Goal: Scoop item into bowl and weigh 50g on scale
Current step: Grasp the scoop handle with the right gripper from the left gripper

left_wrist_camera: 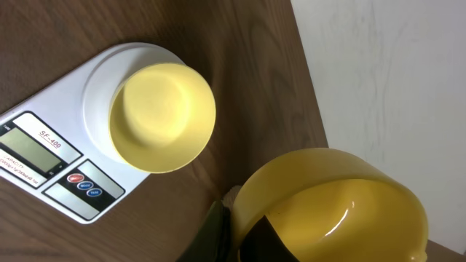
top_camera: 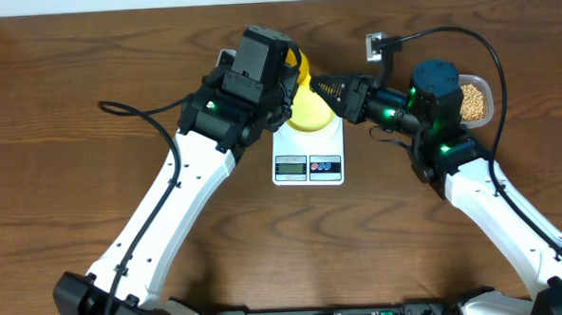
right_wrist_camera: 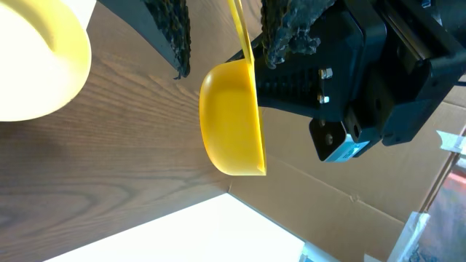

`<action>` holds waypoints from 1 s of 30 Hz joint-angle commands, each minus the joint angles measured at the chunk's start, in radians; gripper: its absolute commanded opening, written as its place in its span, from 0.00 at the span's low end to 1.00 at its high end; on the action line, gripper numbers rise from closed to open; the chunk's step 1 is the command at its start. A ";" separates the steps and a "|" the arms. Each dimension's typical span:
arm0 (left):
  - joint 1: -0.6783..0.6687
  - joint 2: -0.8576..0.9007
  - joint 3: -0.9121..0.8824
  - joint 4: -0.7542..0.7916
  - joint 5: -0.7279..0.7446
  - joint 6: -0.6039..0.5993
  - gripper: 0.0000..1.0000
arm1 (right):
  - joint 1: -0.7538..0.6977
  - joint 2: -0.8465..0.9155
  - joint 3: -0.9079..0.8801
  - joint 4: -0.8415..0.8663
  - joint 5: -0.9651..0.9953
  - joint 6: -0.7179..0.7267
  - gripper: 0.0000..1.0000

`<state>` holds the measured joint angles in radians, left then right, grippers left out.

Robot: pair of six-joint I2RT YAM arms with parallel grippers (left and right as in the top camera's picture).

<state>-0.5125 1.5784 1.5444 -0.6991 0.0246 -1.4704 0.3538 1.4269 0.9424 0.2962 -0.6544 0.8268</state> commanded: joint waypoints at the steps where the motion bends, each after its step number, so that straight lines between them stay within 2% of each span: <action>1: -0.014 -0.009 0.004 0.000 0.018 -0.009 0.08 | 0.008 -0.002 0.019 0.003 -0.004 0.011 0.33; 4: -0.014 -0.009 0.004 0.000 0.008 -0.009 0.08 | -0.002 -0.002 0.019 0.003 0.003 -0.001 0.43; 15: -0.014 -0.009 0.004 0.016 -0.027 -0.009 0.08 | -0.058 -0.002 0.019 0.025 -0.064 -0.001 0.56; 30: -0.014 -0.009 0.004 0.025 0.058 -0.010 0.08 | -0.056 -0.002 0.019 -0.019 -0.089 -0.005 0.56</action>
<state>-0.5247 1.5784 1.5444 -0.6800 0.0490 -1.4704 0.2977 1.4269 0.9424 0.2779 -0.7296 0.8295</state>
